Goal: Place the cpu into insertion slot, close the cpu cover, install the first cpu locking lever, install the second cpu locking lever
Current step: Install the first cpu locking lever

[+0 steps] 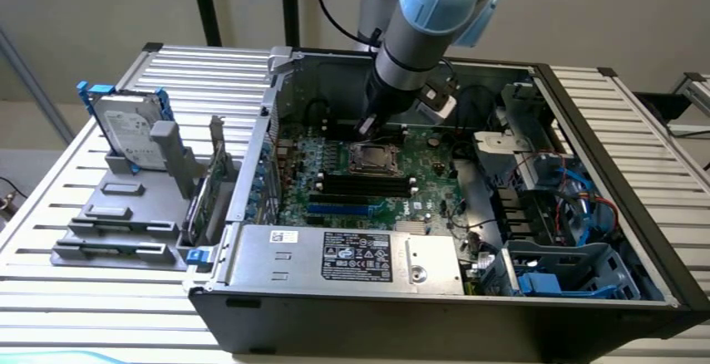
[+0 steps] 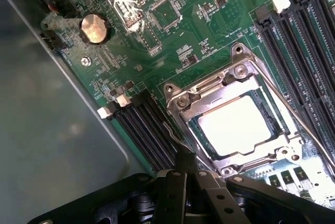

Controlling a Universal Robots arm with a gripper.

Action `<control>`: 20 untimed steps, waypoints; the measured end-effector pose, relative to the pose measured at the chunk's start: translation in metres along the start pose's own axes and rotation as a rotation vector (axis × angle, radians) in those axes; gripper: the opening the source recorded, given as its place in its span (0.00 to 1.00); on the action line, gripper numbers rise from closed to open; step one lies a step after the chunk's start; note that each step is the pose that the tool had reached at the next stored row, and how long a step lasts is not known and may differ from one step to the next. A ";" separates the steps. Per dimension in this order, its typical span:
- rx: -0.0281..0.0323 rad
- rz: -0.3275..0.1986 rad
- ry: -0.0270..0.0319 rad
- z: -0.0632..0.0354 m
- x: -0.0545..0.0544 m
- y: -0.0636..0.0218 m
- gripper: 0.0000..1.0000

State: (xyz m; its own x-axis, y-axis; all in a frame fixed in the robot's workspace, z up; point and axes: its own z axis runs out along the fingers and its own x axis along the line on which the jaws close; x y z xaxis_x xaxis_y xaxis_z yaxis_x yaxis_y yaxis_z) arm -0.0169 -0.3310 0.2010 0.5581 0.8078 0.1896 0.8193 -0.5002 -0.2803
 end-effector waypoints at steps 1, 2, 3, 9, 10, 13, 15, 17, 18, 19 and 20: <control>0.0006 -0.001 -0.0003 -0.0003 0.000 0.0010 0.11; 0.0010 -0.002 -0.0008 -0.0007 0.000 0.0020 0.11; 0.0014 -0.004 -0.0014 -0.0010 -0.001 0.0029 0.11; 0.0038 -0.016 -0.0053 -0.0018 0.000 0.0059 0.11; 0.0043 -0.019 -0.0061 -0.0019 0.000 0.0063 0.11; 0.0052 -0.024 -0.0074 -0.0019 0.000 0.0065 0.11; 0.0054 -0.024 -0.0077 -0.0018 0.000 0.0057 0.11; 0.0054 -0.024 -0.0076 -0.0017 -0.001 0.0047 0.11; 0.0054 -0.024 -0.0074 -0.0016 -0.001 0.0043 0.11; 0.0054 -0.024 -0.0074 -0.0016 -0.001 0.0042 0.11; 0.0055 -0.024 -0.0075 -0.0015 -0.001 0.0041 0.11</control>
State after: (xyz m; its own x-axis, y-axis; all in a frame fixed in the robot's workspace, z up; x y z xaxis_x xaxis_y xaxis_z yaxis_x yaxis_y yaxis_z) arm -0.0141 -0.3346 0.2011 0.5371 0.8220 0.1893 0.8317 -0.4788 -0.2809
